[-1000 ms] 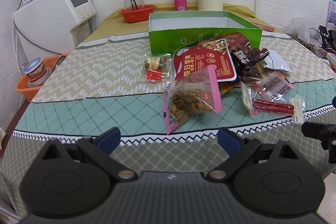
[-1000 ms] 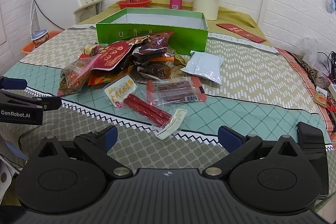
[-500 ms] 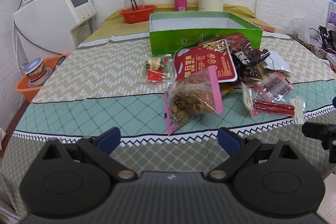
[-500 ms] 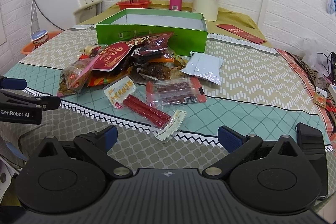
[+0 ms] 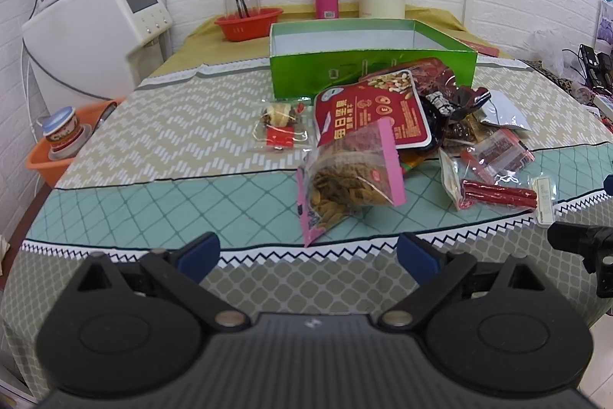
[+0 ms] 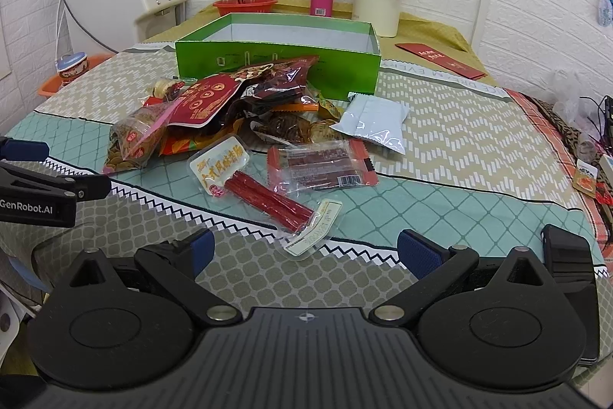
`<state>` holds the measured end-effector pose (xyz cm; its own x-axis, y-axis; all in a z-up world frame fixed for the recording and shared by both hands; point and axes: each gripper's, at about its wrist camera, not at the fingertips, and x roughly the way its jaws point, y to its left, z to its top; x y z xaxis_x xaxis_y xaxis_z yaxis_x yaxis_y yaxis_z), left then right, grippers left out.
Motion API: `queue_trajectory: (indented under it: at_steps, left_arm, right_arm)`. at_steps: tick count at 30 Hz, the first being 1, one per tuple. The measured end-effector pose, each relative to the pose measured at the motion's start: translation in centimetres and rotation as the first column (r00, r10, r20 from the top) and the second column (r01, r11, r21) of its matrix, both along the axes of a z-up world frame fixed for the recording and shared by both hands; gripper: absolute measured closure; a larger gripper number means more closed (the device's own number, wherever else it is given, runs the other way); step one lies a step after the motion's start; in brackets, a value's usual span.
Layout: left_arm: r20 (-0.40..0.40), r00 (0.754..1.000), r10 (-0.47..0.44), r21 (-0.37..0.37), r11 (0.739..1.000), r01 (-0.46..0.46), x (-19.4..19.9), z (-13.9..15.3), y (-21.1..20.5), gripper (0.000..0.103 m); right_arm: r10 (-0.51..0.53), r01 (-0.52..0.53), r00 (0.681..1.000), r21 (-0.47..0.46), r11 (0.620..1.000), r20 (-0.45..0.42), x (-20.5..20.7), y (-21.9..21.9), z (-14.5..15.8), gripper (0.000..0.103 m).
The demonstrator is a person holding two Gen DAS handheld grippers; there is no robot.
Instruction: Organize snacks
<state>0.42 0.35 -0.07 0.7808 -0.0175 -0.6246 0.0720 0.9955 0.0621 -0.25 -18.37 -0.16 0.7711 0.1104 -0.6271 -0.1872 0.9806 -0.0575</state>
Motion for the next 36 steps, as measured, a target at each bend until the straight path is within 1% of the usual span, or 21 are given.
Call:
queue_trajectory:
  at_steps: [36]
  left_arm:
    - [-0.008,1.000,-0.012,-0.002,1.000,0.012,0.15,-0.13,-0.24,0.008]
  right_arm:
    - [0.003,-0.003,1.000,-0.003,1.000,-0.007,0.29,0.20,-0.46,0.000]
